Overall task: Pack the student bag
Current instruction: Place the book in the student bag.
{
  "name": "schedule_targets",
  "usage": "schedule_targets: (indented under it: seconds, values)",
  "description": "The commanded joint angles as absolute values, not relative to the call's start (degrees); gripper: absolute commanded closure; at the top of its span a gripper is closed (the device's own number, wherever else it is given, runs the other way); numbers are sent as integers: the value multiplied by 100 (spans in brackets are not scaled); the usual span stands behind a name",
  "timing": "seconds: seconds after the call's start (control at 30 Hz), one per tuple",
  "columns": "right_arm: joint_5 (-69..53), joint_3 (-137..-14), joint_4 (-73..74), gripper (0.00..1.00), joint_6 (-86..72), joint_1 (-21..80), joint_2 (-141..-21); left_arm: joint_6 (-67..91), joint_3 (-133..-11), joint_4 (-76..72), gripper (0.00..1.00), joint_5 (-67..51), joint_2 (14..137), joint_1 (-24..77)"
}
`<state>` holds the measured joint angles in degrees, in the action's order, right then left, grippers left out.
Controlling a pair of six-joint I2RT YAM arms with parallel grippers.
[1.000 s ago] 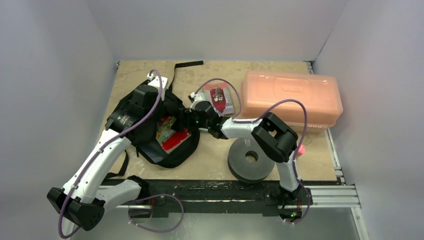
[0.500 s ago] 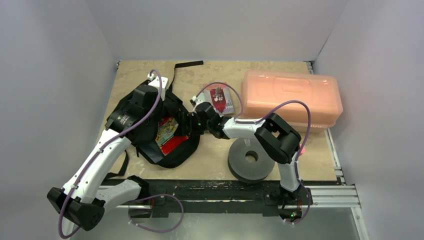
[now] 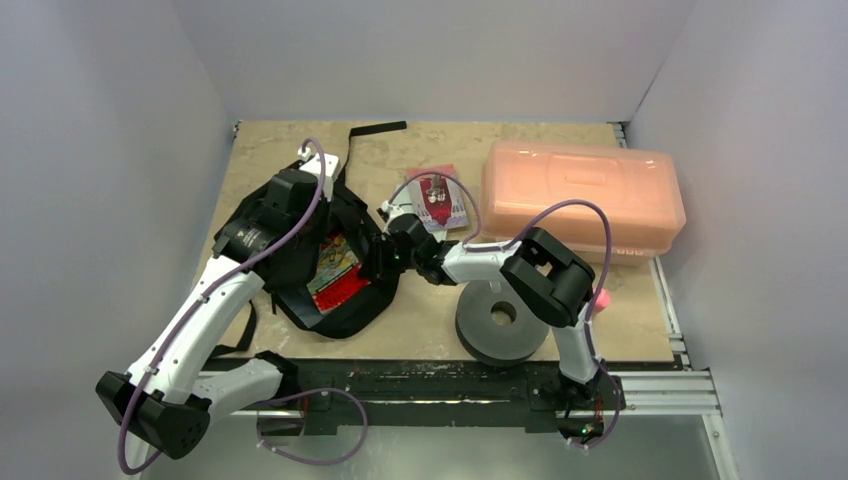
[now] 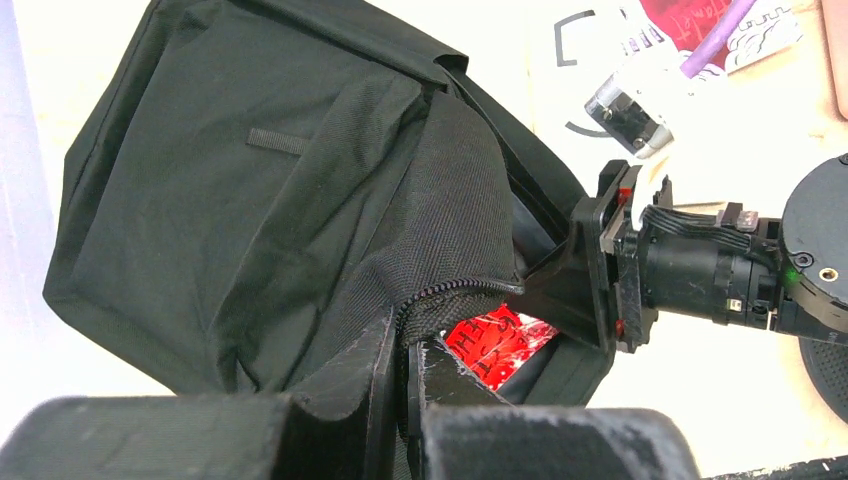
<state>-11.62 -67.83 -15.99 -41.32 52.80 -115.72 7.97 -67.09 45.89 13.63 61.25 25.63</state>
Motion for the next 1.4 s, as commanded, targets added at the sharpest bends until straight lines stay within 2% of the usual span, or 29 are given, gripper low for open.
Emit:
schedule_targets:
  seconds: [0.0, 0.03, 0.07, 0.37, 0.57, 0.77, 0.87, 0.97, 1.17, 1.37]
  values:
    - [-961, -7031, -2038, 87, -3769, 5313, -11633, 888, -6849, 4229, 100, 1257, 6091, 2553]
    - [-951, -7092, -2131, 96, -3729, 5325, -11683, 893, -6847, 4221, 100, 1250, 6091, 2557]
    - [-938, -7138, -2292, 100, -3713, 5325, -11723, 896, -6847, 4227, 100, 1238, 6093, 2551]
    - [661, -8243, -3358, 100, -3520, 5334, -12380, 870, -6796, 4201, 100, 1440, 6084, 2554]
    - [1152, -8664, -3742, 100, -3090, 5344, -12723, 859, -6753, 4144, 100, 1563, 6056, 2550]
    - [393, -8049, -2883, 100, -3379, 5414, -11968, 819, -6730, 4127, 100, 1624, 6100, 2549]
    - [17, -7287, -2858, 85, -3696, 5557, -11522, 817, -6783, 4167, 100, 1569, 6164, 2544]
    - [14, -6863, -2938, 78, -3419, 5885, -11260, 814, -6779, 4173, 100, 1587, 6150, 2535]
    - [79, -7082, -2924, 60, -3498, 6316, -11580, 752, -6677, 4068, 100, 1766, 6152, 2533]
    - [11, -6873, -3408, 55, -4316, 6469, -11870, 756, -6665, 4016, 100, 1772, 6165, 2535]
